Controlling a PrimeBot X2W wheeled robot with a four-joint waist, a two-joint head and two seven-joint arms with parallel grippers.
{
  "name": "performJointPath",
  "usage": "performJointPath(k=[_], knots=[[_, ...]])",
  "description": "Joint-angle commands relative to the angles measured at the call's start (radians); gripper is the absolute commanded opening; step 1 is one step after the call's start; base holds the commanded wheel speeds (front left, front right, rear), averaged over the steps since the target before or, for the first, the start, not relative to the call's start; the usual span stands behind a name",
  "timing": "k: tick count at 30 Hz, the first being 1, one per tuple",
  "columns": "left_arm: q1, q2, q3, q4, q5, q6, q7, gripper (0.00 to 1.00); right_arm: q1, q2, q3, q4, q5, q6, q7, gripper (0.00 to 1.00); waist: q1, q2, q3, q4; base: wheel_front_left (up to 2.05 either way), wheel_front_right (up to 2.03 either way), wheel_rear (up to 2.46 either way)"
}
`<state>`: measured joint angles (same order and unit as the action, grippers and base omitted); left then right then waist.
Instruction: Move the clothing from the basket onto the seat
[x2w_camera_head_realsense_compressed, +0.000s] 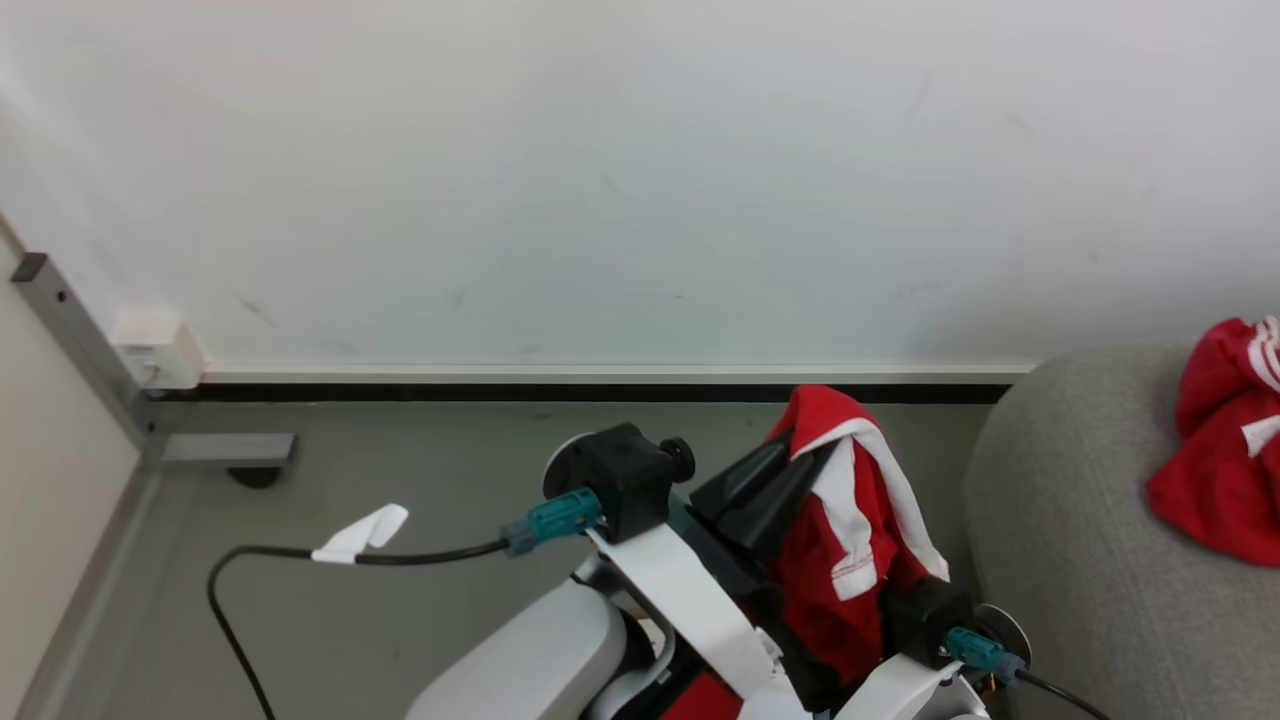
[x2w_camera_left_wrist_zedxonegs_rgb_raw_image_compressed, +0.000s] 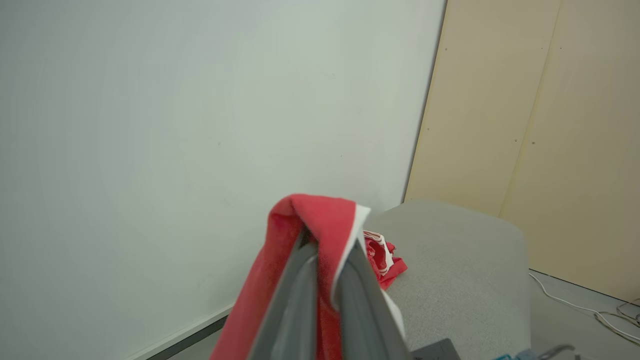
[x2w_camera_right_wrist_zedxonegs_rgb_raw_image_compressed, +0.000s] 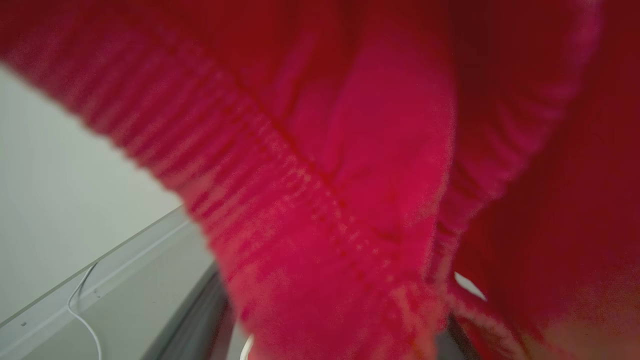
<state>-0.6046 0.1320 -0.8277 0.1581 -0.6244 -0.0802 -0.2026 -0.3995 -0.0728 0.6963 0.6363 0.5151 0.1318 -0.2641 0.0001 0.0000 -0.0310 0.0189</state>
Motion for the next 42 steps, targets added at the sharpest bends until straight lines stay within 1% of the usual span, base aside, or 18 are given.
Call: performJointPath(k=[1, 2, 3, 4, 12, 19, 28, 33, 38, 39, 40, 41, 42], knots=[[0.015, -0.002, -0.007, -0.008, -0.006, -0.005, 0.004, 0.0, -0.011, -0.002, -0.008, 0.009, 0.01, -0.002, 0.0, 1.0, -0.0001, 0.0, -0.007, 0.029, 0.0, 0.0, 0.0], [0.019, -0.006, -0.014, -0.011, -0.01, -0.008, 0.006, 0.0, -0.009, -0.001, -0.011, 0.014, 0.01, -0.002, 0.0, 0.99, -0.0001, 0.0, -0.01, 0.038, 0.0, 0.0, 0.0], [0.021, -0.007, -0.02, -0.014, -0.013, -0.008, 0.008, 0.0, -0.008, 0.001, -0.014, 0.017, 0.009, -0.002, 0.0, 0.41, -0.0001, 0.0, -0.011, 0.046, 0.0, 0.0, 0.0], [0.022, -0.006, -0.024, -0.016, -0.012, -0.01, 0.009, 0.0, -0.006, 0.002, -0.019, 0.018, 0.01, -0.002, 0.0, 0.0, -0.0001, 0.0, -0.013, 0.053, 0.0, 0.0, 0.0], [0.035, 0.007, -0.025, -0.017, -0.019, -0.001, 0.009, 0.0, 0.014, 0.006, -0.04, -0.008, 0.01, -0.002, 0.0, 0.0, -0.0001, 0.0, -0.011, 0.067, 0.0, 0.0, 0.0], [0.029, 0.019, -0.012, 0.001, -0.027, 0.01, 0.007, 0.0, 0.02, 0.005, -0.052, -0.026, 0.022, -0.002, 0.0, 0.0, -0.0001, 0.0, -0.003, 0.051, 0.0, 0.0, 0.0], [0.035, 0.032, -0.011, 0.007, -0.03, 0.019, 0.005, 0.0, 0.03, 0.004, -0.086, -0.068, 0.008, -0.002, 0.0, 0.0, -0.0001, 0.0, 0.006, 0.03, 0.0, 0.0, 0.0], [0.052, 0.049, -0.005, 0.009, -0.035, 0.028, 0.002, 0.0, 0.036, 0.001, -0.143, -0.112, -0.005, -0.002, 0.0, 0.0, -0.0001, 0.0, 0.012, 0.017, 0.0, 0.0, 0.0], [0.063, 0.056, -0.033, -0.005, -0.023, 0.024, 0.023, 0.0, 0.058, -0.004, -0.232, -0.183, -0.032, -0.002, 0.0, 0.0, -0.0001, 0.0, 0.019, 0.006, 0.0, 0.0, 0.0], [0.064, 0.054, -0.035, -0.008, -0.026, 0.024, 0.024, 0.24, 0.061, -0.006, -0.248, -0.196, -0.037, -0.002, 0.0, 0.0, -0.0001, 0.0, 0.021, 0.002, 0.0, 0.0, 0.0], [0.068, 0.052, -0.036, -0.011, -0.031, 0.025, 0.024, 0.87, 0.064, -0.008, -0.262, -0.21, -0.045, -0.002, 0.0, 0.0, -0.0001, 0.0, 0.023, -0.004, 0.0, 0.0, 0.0], [0.071, 0.05, -0.035, -0.015, -0.036, 0.028, 0.022, 1.0, 0.066, -0.01, -0.277, -0.221, -0.051, -0.002, 0.0, 0.0, -0.0001, 0.0, 0.025, -0.009, 0.0, 0.0, 0.0], [0.073, 0.049, -0.033, -0.018, -0.039, 0.031, 0.019, 1.0, 0.068, -0.012, -0.289, -0.234, -0.058, -0.002, 0.0, 0.0, -0.0001, 0.0, 0.027, -0.017, 0.0, 0.0, 0.0]])
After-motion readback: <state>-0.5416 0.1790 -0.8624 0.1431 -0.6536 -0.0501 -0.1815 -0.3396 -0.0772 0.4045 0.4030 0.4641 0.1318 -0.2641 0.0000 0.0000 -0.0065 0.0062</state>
